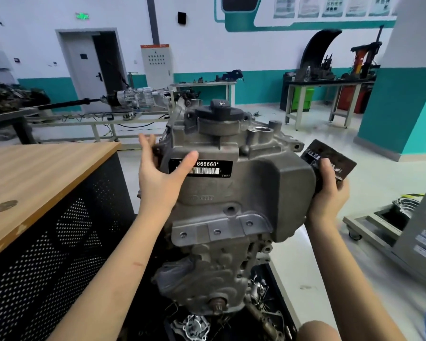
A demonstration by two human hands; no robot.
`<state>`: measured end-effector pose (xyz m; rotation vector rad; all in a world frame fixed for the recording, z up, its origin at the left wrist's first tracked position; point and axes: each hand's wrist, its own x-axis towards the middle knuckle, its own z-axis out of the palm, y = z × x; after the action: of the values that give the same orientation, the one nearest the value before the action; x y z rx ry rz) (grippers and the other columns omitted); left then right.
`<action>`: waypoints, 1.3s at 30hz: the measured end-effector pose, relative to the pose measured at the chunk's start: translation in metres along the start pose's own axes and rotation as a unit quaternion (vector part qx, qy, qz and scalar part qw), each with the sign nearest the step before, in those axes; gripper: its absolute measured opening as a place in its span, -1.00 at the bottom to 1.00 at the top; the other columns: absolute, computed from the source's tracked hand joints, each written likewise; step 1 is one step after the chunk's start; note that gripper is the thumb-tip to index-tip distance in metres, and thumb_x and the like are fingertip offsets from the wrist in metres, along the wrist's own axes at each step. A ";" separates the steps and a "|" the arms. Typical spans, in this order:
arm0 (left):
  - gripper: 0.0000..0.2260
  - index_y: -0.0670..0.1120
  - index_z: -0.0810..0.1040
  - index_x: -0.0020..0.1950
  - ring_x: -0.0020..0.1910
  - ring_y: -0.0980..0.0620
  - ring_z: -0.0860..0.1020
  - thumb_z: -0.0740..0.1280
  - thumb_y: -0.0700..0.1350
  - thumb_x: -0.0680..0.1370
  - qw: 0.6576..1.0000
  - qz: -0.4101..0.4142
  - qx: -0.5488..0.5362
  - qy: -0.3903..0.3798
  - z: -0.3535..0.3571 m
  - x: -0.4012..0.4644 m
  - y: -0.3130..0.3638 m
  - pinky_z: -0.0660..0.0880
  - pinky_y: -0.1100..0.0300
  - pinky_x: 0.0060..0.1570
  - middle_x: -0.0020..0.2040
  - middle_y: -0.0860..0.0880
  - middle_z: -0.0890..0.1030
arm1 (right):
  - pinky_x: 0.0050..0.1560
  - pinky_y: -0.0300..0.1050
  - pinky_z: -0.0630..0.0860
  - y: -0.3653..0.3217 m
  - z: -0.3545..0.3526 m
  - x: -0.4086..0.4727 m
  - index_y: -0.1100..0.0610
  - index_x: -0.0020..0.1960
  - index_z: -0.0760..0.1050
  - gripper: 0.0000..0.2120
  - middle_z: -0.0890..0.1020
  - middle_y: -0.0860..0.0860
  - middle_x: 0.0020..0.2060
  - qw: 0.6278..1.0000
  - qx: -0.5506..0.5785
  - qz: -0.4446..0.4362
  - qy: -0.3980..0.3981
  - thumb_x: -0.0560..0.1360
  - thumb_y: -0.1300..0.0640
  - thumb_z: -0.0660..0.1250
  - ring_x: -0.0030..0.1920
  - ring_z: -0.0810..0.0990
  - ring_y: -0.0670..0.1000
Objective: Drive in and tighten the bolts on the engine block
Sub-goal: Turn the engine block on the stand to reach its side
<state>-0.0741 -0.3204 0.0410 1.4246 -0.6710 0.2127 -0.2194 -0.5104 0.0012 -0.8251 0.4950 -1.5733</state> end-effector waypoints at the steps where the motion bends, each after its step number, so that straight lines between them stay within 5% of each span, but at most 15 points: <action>1: 0.06 -0.06 0.00 0.54 0.40 0.20 0.22 0.35 0.30 0.17 1.000 -0.002 0.001 0.003 -0.001 0.000 -0.002 0.14 0.41 0.25 0.47 0.06 0.26 | -0.26 -0.33 0.47 -0.001 0.002 0.000 0.13 -0.08 0.43 -0.93 0.54 0.01 -0.21 1.000 -0.001 0.000 -0.006 0.50 0.17 0.32 -0.31 0.55 -0.18; 4: 0.02 -0.07 0.04 0.53 0.34 0.25 0.24 0.41 0.27 0.21 1.000 -0.005 0.003 -0.008 -0.002 0.001 -0.006 0.20 0.47 0.19 0.47 0.04 0.24 | -0.26 -0.31 0.48 -0.002 0.003 0.001 0.17 -0.04 0.43 -0.91 0.55 0.02 -0.20 1.000 0.003 -0.003 -0.008 0.52 0.18 0.31 -0.31 0.56 -0.19; 8: -0.07 0.00 0.05 0.52 0.41 0.11 0.22 0.48 0.16 0.30 1.000 -0.028 0.000 -0.013 -0.005 0.005 -0.012 0.21 0.22 0.32 0.50 0.01 0.18 | -0.28 -0.32 0.47 0.000 0.001 -0.001 0.18 -0.08 0.43 -0.93 0.54 0.02 -0.22 1.000 -0.003 -0.008 -0.007 0.53 0.19 0.29 -0.35 0.55 -0.22; 12: -0.18 -0.04 0.14 0.50 0.26 0.20 0.28 0.47 0.10 0.35 1.000 -0.024 0.007 -0.010 -0.003 0.004 -0.009 0.23 0.48 0.13 0.43 0.01 0.28 | -0.27 -0.34 0.46 -0.002 0.001 -0.003 0.17 -0.08 0.43 -0.93 0.55 0.00 -0.21 1.000 -0.015 -0.006 -0.008 0.54 0.16 0.28 -0.34 0.56 -0.24; 15: -0.27 -0.07 0.24 0.45 0.25 0.14 0.35 0.47 0.06 0.37 1.000 -0.023 0.001 -0.004 -0.002 0.004 -0.007 0.27 0.42 0.14 0.35 0.02 0.36 | -0.19 -0.30 0.49 -0.002 0.000 -0.003 0.22 0.05 0.41 -0.83 0.56 0.02 -0.15 0.999 -0.034 -0.010 -0.024 0.55 0.13 0.26 -0.22 0.56 -0.15; 19: -0.33 -0.03 0.29 0.40 -0.01 0.38 0.39 0.47 0.07 0.36 1.000 -0.027 0.001 -0.007 -0.002 0.004 -0.005 0.31 0.50 -0.04 0.05 0.30 0.37 | -0.07 -0.12 0.53 -0.003 -0.005 0.000 0.14 0.12 0.35 -0.76 0.55 0.05 -0.03 0.996 -0.049 0.039 -0.062 0.54 0.05 0.27 -0.11 0.57 -0.05; 22: -0.28 0.02 0.26 0.40 0.06 0.29 0.39 0.47 0.11 0.32 0.999 -0.044 -0.010 -0.027 -0.003 0.003 -0.003 0.33 0.31 0.12 0.04 0.30 0.36 | -0.24 -0.28 0.53 -0.005 -0.009 0.004 0.09 0.13 0.29 -0.74 0.54 -0.05 -0.07 0.992 -0.062 0.059 -0.093 0.54 0.03 0.27 -0.17 0.58 -0.14; 27: -0.23 0.03 0.25 0.40 0.21 0.08 0.40 0.46 0.17 0.27 0.997 -0.058 -0.018 -0.041 -0.005 0.001 0.000 0.37 0.00 0.29 0.17 0.13 0.38 | -0.11 -0.23 0.47 -0.009 -0.017 0.005 0.13 0.32 0.21 -0.58 0.49 -0.01 0.03 0.989 -0.077 0.055 -0.113 0.54 0.05 0.26 -0.04 0.53 -0.07; 32: -0.23 0.03 0.20 0.44 0.20 0.14 0.34 0.47 0.12 0.31 0.997 -0.054 -0.022 -0.044 -0.005 0.000 -0.001 0.34 0.12 0.27 0.17 0.18 0.32 | 0.07 -0.35 0.43 -0.021 -0.017 0.001 0.12 0.44 0.08 -0.40 0.38 0.03 0.25 0.989 -0.100 -0.029 -0.104 0.52 0.07 0.30 0.14 0.48 -0.08; 36: -0.22 0.04 0.17 0.46 0.21 0.16 0.30 0.47 0.11 0.33 0.998 -0.051 -0.020 -0.044 -0.005 -0.002 -0.001 0.29 0.20 0.21 0.20 0.17 0.29 | 0.23 0.01 0.39 -0.026 -0.011 -0.008 0.04 0.45 0.06 -0.23 0.31 0.18 0.37 0.983 -0.128 -0.028 -0.128 0.35 -0.08 0.33 0.28 0.43 0.11; 39: -0.24 0.03 0.18 0.46 0.19 0.20 0.29 0.46 0.09 0.35 0.998 -0.050 -0.016 -0.037 -0.003 0.000 0.001 0.26 0.27 0.14 0.19 0.18 0.29 | 0.33 0.20 0.34 -0.024 -0.007 -0.009 0.00 0.45 0.05 -0.19 0.26 0.09 0.39 0.980 -0.154 -0.028 -0.122 0.32 -0.10 0.35 0.34 0.38 0.07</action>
<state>-0.0734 -0.3170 0.0417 1.4375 -0.6587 0.0701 -0.2406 -0.4979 0.0119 -1.2608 0.5465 -1.4398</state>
